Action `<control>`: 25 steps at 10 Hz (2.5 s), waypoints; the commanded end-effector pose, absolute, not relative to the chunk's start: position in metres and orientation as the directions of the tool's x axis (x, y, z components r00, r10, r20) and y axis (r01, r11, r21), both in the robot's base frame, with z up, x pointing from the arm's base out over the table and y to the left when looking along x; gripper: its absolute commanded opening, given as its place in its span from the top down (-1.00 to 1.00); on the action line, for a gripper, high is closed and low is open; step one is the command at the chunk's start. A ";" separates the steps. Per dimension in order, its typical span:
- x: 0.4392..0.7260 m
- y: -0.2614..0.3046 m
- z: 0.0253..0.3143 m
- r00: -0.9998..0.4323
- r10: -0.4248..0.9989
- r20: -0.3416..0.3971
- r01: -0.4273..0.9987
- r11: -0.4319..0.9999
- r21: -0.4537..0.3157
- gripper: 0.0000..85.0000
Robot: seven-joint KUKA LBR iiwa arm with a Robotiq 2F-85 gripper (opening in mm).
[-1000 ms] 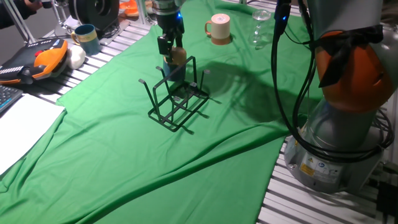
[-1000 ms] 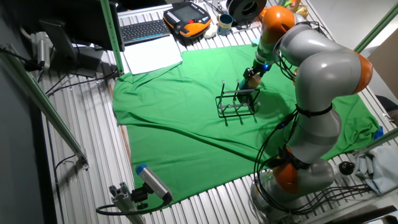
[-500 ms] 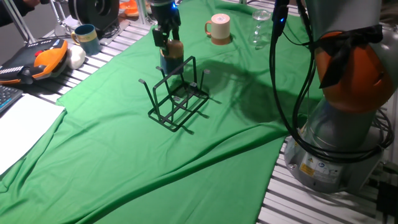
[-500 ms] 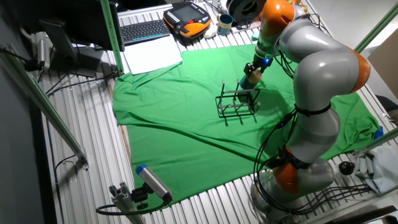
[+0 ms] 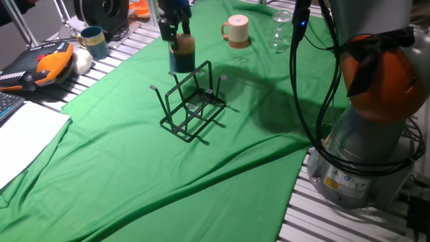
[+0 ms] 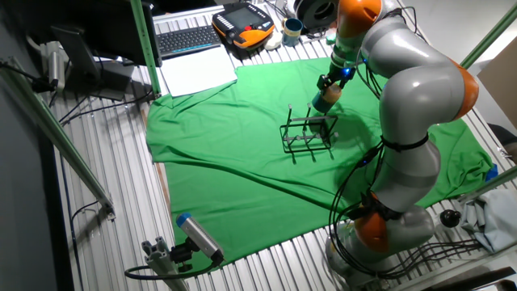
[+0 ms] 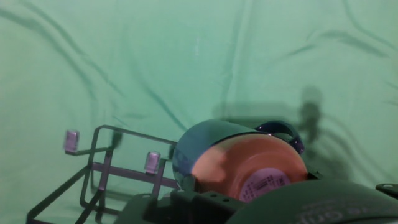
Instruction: Take the cup off the cup rack
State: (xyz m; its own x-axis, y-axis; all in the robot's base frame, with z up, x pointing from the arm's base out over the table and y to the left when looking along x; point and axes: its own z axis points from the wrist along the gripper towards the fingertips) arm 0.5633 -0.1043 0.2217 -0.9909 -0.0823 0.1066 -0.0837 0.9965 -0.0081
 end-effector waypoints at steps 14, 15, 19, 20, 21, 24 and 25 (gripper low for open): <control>0.566 -0.114 0.183 -0.994 -0.055 0.089 -0.054 0.998 0.015 -1.00; 0.563 -0.116 0.176 -0.995 -0.058 0.083 -0.056 0.998 0.026 -1.00; 0.555 -0.121 0.148 -0.996 -0.070 0.061 -0.066 0.996 0.055 -1.00; 0.552 -0.122 0.144 -0.995 -0.072 0.064 -0.068 0.996 0.064 -1.00; 0.549 -0.122 0.142 -0.995 -0.071 0.067 -0.066 0.995 0.075 -1.00; 0.543 -0.123 0.137 -0.995 -0.069 0.067 -0.062 0.993 0.096 -1.00; 0.542 -0.125 0.136 -0.995 -0.068 0.068 -0.060 0.992 0.107 -1.00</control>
State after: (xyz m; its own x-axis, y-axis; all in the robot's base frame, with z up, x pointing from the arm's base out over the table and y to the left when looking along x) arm 0.5412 -0.1252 0.1354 -0.9953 -0.0667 0.0696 -0.0585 0.9917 0.1146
